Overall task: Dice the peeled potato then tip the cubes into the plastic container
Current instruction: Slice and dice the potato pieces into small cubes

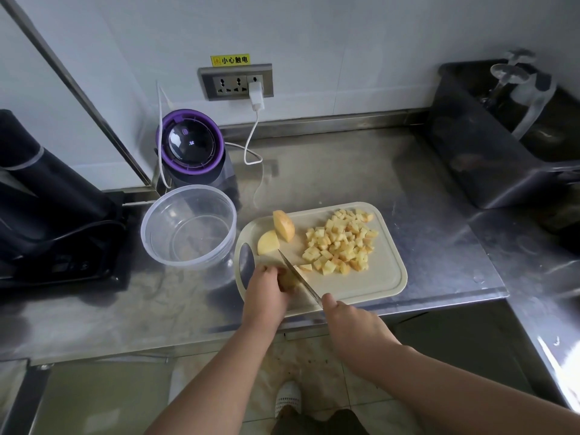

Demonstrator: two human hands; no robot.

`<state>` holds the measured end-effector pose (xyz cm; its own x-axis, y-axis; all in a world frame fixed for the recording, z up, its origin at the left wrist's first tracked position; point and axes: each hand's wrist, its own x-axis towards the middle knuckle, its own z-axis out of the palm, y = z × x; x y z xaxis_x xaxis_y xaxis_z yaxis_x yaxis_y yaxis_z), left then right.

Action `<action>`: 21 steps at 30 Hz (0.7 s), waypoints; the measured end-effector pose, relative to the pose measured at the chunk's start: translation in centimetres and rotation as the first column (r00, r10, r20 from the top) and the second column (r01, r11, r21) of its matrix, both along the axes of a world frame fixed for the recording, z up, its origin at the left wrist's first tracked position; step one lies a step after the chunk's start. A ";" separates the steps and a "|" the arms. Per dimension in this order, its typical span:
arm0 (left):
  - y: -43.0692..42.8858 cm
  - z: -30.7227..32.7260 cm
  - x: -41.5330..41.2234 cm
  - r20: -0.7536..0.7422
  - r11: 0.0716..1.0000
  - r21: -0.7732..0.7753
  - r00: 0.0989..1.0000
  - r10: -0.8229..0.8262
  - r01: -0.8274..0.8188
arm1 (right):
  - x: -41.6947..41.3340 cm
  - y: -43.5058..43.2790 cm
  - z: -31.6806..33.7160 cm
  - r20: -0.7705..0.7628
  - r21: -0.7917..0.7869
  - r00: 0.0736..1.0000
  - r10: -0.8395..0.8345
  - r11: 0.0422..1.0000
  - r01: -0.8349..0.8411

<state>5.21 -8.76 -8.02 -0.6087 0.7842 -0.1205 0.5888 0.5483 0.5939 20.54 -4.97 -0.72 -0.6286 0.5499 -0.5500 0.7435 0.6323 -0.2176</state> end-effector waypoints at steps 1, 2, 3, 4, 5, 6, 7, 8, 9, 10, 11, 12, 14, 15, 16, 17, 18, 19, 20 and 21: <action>0.0 0.0 0.1 0.005 1.000 0.002 1.000 0.000 0.000 | -0.1 0.0 -0.1 0.005 -0.005 1.000 -0.007 1.000 0.007; 0.0 0.1 0.1 0.007 1.000 0.000 1.000 0.002 -0.002 | -0.2 0.2 -0.3 0.008 -0.014 1.000 -0.018 1.000 0.018; -0.1 0.1 0.1 0.006 1.000 -0.004 1.000 0.004 -0.004 | -0.2 0.4 -0.4 0.007 -0.028 0.999 -0.038 0.999 0.038; -0.1 0.2 0.1 0.008 1.000 -0.010 1.000 0.006 -0.006 | -0.1 0.8 -0.5 -0.005 -0.047 0.998 -0.070 0.996 0.070; -0.1 0.2 0.1 0.011 1.000 -0.014 1.000 0.008 -0.008 | 0.0 1.0 -0.5 -0.019 -0.064 0.994 -0.105 0.993 0.104; -0.1 0.2 0.2 0.015 1.000 -0.020 1.000 0.008 -0.008 | 0.2 1.2 -0.5 -0.035 -0.070 0.991 -0.130 0.989 0.128; -0.2 0.2 0.2 0.018 1.000 -0.022 1.000 0.008 -0.008 | 0.4 1.3 -0.4 -0.051 -0.063 0.989 -0.142 0.988 0.139; -0.3 0.2 0.2 0.022 1.000 -0.022 1.000 0.007 -0.007 | 0.7 1.2 -0.4 -0.067 -0.051 0.988 -0.142 0.989 0.139; -0.4 0.2 0.2 0.024 1.000 -0.015 1.000 0.006 -0.005 | 0.8 1.0 -0.3 -0.082 -0.035 0.988 -0.129 0.991 0.126; -0.5 0.2 0.1 0.030 1.000 -0.008 1.000 0.005 -0.005 | 0.9 0.8 -0.2 -0.092 -0.018 0.990 -0.107 0.994 0.106; -0.6 0.2 0.0 0.036 1.000 -0.001 0.999 0.007 -0.007 | 0.9 0.6 -0.1 -0.091 -0.005 0.992 -0.088 0.996 0.088; -0.8 0.1 -0.1 0.041 1.000 0.002 0.999 0.007 -0.007 | 0.9 0.4 0.0 -0.087 -0.001 0.993 -0.076 0.997 0.076; -1.1 0.1 -0.5 0.049 1.000 -0.007 0.999 0.011 -0.011 | 0.7 0.2 0.1 -0.076 0.011 0.996 -0.049 0.999 0.050; -1.2 0.1 -0.7 0.047 1.000 -0.018 0.999 0.011 -0.010 | 0.7 0.1 0.1 -0.075 0.015 0.996 -0.038 0.999 0.039; -1.3 0.1 -0.9 0.042 1.000 -0.029 0.999 0.008 -0.007 | 0.6 -0.1 0.1 -0.074 0.011 0.997 -0.035 0.999 0.036; -1.3 0.1 -1.0 0.036 0.999 -0.039 0.999 0.002 -0.001 | 0.5 -0.2 0.0 -0.072 0.006 0.997 -0.035 0.999 0.035; -1.2 0.1 -1.0 0.029 0.999 -0.044 1.000 -0.004 0.006 | 0.4 -0.3 -0.1 -0.071 0.001 0.997 -0.036 0.999 0.036; -1.2 0.1 -1.1 0.024 0.999 -0.051 1.000 -0.010 0.011 | 0.4 -0.4 -0.1 -0.067 0.001 0.997 -0.036 0.999 0.036; -1.1 0.1 -1.1 0.018 0.998 -0.056 1.000 -0.014 0.015 | 0.3 -0.5 -0.2 -0.065 0.002 0.997 -0.036 0.999 0.036; -1.0 0.1 -1.1 0.012 0.998 -0.063 1.000 -0.016 0.016 | 0.2 -0.6 -0.2 -0.059 0.006 0.998 -0.037 0.999 0.037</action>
<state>4.12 -9.79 -7.94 -0.5943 0.7844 -0.1775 0.5909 0.5756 0.5653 20.75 -5.52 -0.92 -0.6391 0.5769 -0.5087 0.7523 0.6063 -0.2577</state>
